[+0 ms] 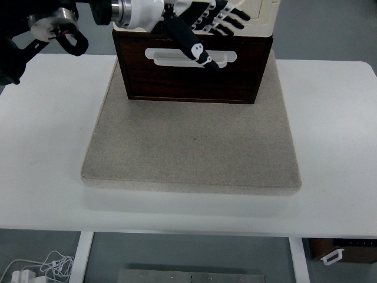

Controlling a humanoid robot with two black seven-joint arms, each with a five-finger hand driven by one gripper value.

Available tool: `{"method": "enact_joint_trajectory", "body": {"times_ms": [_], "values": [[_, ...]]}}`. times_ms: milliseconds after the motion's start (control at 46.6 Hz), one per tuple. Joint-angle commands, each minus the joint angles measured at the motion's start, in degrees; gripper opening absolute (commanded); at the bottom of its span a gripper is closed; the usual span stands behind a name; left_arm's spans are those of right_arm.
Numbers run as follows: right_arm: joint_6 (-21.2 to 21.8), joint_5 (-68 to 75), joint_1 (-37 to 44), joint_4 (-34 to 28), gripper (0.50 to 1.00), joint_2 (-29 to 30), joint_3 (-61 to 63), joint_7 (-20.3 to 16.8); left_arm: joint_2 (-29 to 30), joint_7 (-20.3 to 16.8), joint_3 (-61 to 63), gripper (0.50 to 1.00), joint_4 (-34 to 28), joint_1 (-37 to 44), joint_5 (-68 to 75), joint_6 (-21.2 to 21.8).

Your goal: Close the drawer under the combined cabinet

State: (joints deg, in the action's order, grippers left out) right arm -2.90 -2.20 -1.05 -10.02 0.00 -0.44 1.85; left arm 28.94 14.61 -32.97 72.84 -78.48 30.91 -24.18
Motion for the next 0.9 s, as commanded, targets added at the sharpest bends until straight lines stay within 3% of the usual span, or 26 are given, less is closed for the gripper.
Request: {"method": "enact_joint_trajectory", "body": {"times_ms": [0, 407, 879], "values": [[0.00, 0.00, -0.01, 0.00, 0.952, 0.00, 0.00, 0.00, -0.20, -3.17, -4.99, 1.000, -1.20, 0.52, -0.06, 0.01], [0.00, 0.00, -0.01, 0.00, 0.952, 0.00, 0.00, 0.00, -0.64, -13.02, -22.22, 1.000, -13.77, 0.52, -9.73, 0.10], [0.00, 0.00, -0.01, 0.00, 0.952, 0.00, 0.00, 0.00, -0.37, -16.10, -34.71, 1.000, -35.56, 0.26, -15.44, 1.85]]}}
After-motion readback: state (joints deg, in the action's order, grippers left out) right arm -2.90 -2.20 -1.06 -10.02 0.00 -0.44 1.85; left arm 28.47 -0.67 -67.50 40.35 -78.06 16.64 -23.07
